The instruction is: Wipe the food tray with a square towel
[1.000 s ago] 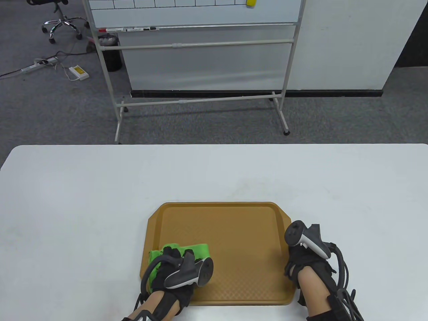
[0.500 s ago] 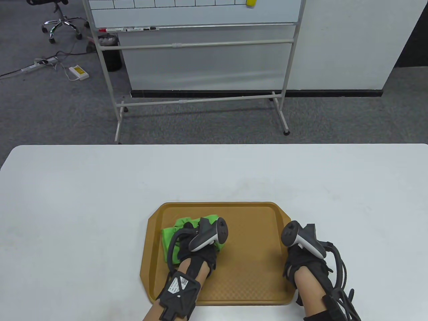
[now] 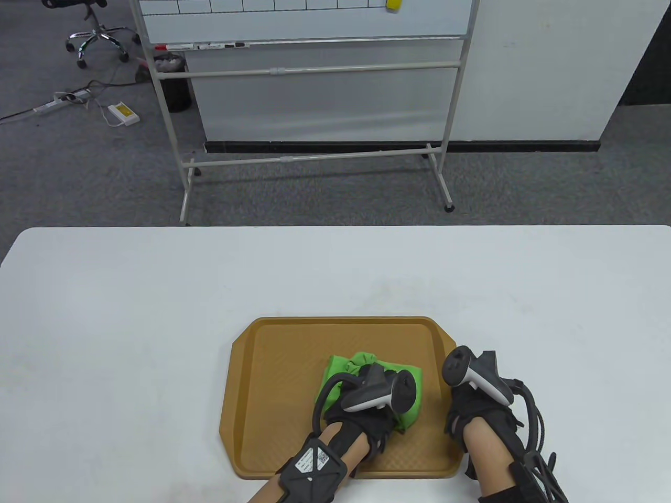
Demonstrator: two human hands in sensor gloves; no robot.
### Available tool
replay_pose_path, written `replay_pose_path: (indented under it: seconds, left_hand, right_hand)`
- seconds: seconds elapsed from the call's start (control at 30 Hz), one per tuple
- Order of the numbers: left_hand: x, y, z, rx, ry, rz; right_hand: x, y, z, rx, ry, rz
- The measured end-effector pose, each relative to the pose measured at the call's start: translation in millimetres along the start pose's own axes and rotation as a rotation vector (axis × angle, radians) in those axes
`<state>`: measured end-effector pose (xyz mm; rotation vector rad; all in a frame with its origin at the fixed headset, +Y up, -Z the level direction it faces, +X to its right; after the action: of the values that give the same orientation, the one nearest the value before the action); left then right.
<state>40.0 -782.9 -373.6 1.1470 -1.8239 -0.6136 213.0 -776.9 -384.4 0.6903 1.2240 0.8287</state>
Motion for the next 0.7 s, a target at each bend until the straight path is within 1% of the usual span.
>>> replay_pose_path:
  seconds: [0.07,0.17,0.33,0.37,0.5,0.6,0.7]
  left_hand:
    - [6,13,4,0.021,-0.020,0.026]
    - [12,28,12,0.036,0.012,0.033]
    - [25,62,32,0.019,-0.040,-0.010]
    - [27,66,36,0.015,-0.039,-0.012]
    - [33,83,65,-0.018,-0.036,0.003]
    - [35,90,88,-0.063,-0.001,-0.001]
    - [34,94,109,-0.108,0.014,-0.029]
  right_hand:
    - [-1,0,1,0.003,-0.009,-0.003]
    - [-1,0,1,0.003,-0.017,-0.004]
    - [-1,0,2,-0.003,-0.028,-0.005]
    - [-1,0,3,-0.003,-0.029,-0.005]
    - [-1,0,5,-0.002,-0.041,-0.008]
    - [-1,0,6,-0.001,-0.047,-0.010]
    - [-1,0,6,-0.002,-0.041,-0.010]
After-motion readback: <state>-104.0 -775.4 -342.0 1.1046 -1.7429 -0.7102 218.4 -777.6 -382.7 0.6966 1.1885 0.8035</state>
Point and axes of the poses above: the tracker on the back of each hand, its own z axis roughly to the little-finger side, its own y axis roughly from the fingertips to the wrist, x = y × z, the point moved 5 cm from there along -y, roughly from the wrist to the fingertips, and after that the axes turned 2 degrees about z, right-handed, at the moved point
